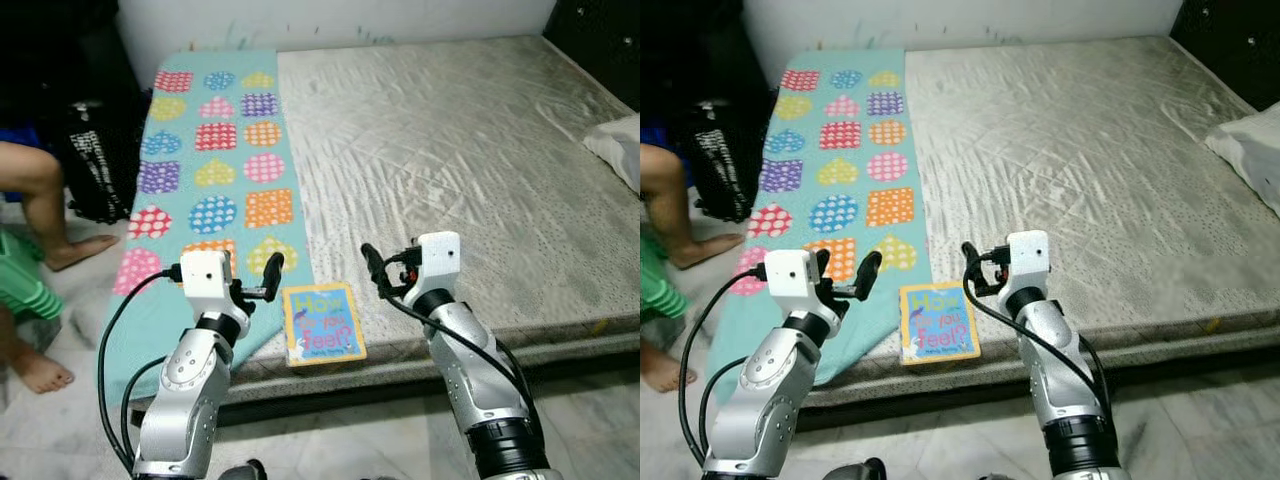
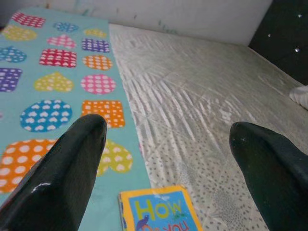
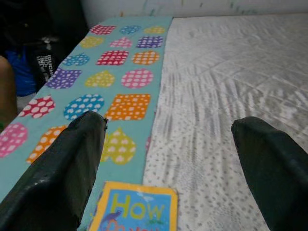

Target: Clean up the room

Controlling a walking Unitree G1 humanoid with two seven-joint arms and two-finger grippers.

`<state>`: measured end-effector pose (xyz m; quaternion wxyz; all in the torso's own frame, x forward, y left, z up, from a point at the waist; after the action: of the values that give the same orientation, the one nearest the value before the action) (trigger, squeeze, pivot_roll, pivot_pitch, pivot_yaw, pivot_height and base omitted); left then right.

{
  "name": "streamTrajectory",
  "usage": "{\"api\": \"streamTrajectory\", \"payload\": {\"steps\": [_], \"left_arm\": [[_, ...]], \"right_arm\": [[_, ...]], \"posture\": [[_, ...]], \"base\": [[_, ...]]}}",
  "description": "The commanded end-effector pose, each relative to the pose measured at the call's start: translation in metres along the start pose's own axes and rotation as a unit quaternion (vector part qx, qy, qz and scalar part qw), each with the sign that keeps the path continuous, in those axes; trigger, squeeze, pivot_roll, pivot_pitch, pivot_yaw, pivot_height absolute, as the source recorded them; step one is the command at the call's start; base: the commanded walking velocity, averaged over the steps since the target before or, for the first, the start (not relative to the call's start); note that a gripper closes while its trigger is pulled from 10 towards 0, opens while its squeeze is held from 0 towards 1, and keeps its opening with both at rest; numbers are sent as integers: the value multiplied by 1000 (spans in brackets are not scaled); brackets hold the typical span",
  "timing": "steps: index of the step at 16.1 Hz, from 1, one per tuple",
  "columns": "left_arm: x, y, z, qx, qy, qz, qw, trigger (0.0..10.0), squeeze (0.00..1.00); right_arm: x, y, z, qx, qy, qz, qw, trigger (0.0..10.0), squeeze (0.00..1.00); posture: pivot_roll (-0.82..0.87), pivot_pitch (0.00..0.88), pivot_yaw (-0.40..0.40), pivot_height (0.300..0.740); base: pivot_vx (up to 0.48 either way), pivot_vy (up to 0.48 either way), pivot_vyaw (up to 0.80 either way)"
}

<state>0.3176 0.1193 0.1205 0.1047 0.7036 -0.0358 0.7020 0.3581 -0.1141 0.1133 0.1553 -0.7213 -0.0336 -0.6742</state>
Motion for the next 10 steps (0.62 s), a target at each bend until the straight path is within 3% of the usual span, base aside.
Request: {"api": "streamTrajectory", "payload": {"steps": [1, 6, 10], "left_arm": [[2, -3, -2, 3, 5, 3, 1000, 10000, 0], [2, -3, -2, 4, 4, 0, 1000, 10000, 0], [-2, -4, -1, 22, -10, 17, 1000, 10000, 0]], "right_arm": [[-1, 0, 0, -3, 1, 3, 1000, 10000, 0], [-1, 0, -1, -4, 2, 3, 1000, 10000, 0], [-2, 4, -1, -9, 2, 1, 1000, 10000, 0]], "posture": [[16, 168, 6, 740], [14, 175, 7, 740], [14, 178, 8, 740]], "base": [[405, 0, 0], [393, 0, 0], [0, 0, 0]]}}
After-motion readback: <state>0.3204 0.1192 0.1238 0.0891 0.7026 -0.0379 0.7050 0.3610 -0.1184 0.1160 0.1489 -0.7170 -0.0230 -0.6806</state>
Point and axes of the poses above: a point about 5 cm out from each wrist's last joint towards the gripper, its own z axis pointing out of the wrist towards the gripper, its own x axis along the axis of the wrist's last joint, y = z × x, the point moved 4 cm from there along z, pointing out of the wrist towards the gripper, and after that the axes turned 7 degrees about z, right-handed, at the moved point
